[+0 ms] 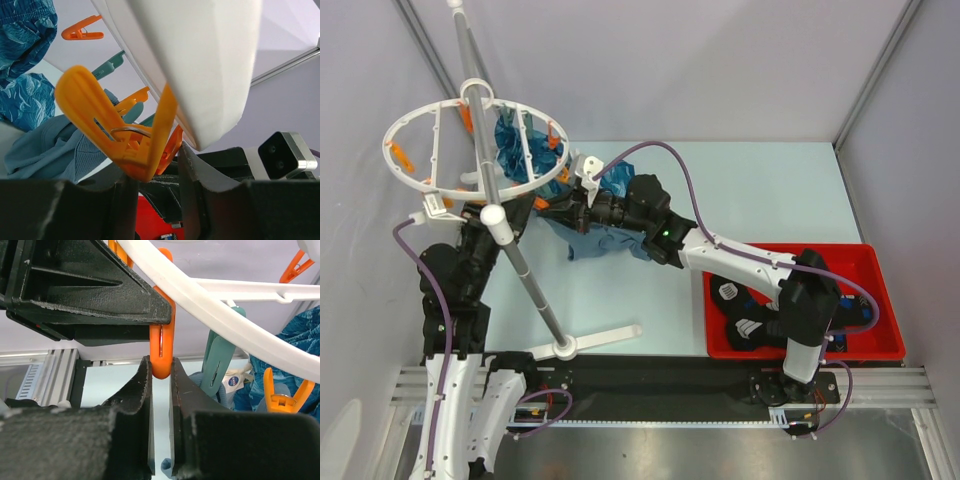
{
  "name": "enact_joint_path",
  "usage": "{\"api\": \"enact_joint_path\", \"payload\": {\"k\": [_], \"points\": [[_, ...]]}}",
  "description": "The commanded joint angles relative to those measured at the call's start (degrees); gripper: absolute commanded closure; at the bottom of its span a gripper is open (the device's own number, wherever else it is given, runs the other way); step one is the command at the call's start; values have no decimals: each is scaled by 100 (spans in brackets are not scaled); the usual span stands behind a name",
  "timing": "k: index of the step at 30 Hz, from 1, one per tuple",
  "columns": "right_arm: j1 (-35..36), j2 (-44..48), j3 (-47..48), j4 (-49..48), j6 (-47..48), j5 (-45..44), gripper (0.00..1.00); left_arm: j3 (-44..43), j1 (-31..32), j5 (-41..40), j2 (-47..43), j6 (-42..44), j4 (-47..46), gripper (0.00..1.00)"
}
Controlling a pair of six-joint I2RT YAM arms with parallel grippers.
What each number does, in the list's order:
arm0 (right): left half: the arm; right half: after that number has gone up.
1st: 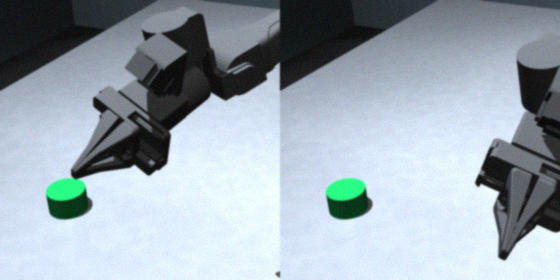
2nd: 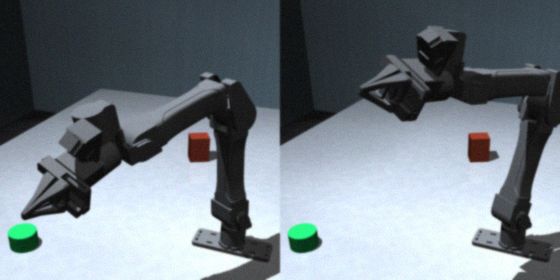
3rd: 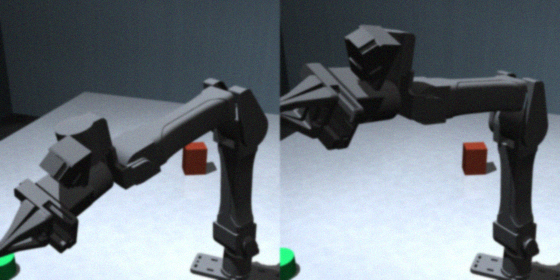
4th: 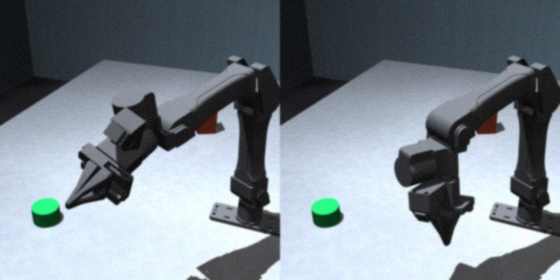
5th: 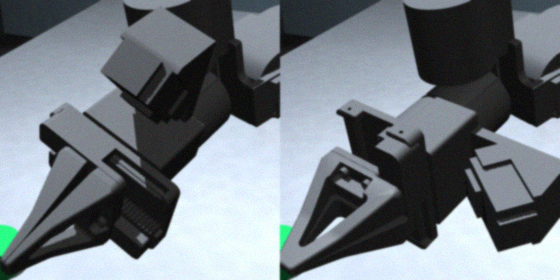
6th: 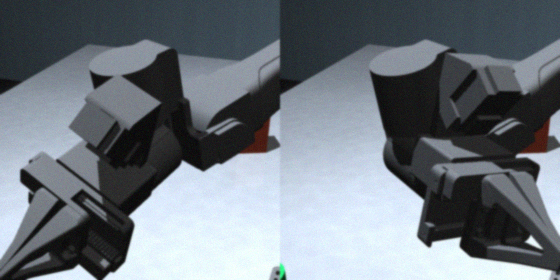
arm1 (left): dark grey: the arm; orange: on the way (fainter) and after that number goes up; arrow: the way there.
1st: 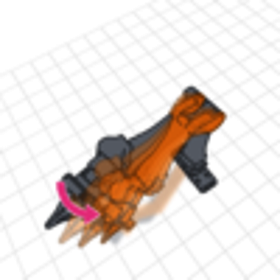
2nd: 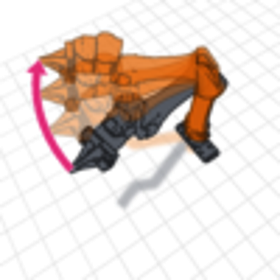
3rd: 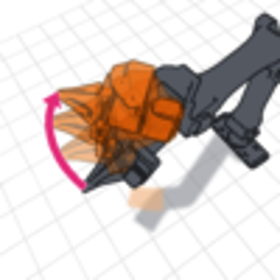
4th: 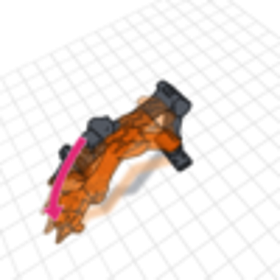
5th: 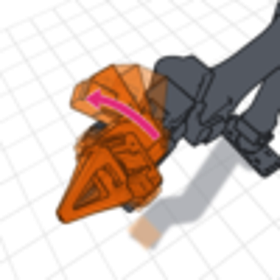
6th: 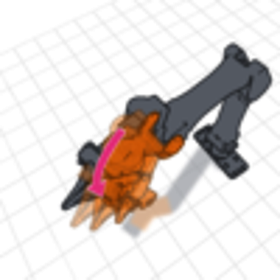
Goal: Clip the socks to the hanger
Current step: Open the clamp at the hanger.
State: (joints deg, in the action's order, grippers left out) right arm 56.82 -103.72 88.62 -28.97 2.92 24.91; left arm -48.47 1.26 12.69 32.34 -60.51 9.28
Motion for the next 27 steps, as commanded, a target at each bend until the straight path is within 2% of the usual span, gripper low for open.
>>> {"api": "enact_joint_path", "payload": {"k": [1,3,4,7,8,12,15,23,25,27], "points": [[-13,-52,393,-206,-81,-126,100,-5,15,243,-61,100,162,99],[-4,-52,437,-127,-46,-188,100,-22,15,165,-131,223,223,83],[-4,-52,446,-74,-28,-214,100,-14,15,103,-192,346,258,63],[-4,-78,454,-21,7,-319,100,-40,15,-248,-429,662,425,36],[-4,-78,463,-12,7,-355,100,-31,15,-319,-491,742,478,34],[14,-122,542,76,-2,-425,100,-49,15,-521,-737,1085,558,29],[49,-113,577,163,42,-522,100,-145,15,-601,-790,1295,619,30],[181,-8,587,462,60,-996,100,-488,15,-742,-553,1630,576,37],[181,45,560,410,-45,-1058,100,-436,15,-776,-649,1648,338,46],[172,54,534,357,-168,-1076,100,-374,15,-899,-772,1604,189,48]]}}
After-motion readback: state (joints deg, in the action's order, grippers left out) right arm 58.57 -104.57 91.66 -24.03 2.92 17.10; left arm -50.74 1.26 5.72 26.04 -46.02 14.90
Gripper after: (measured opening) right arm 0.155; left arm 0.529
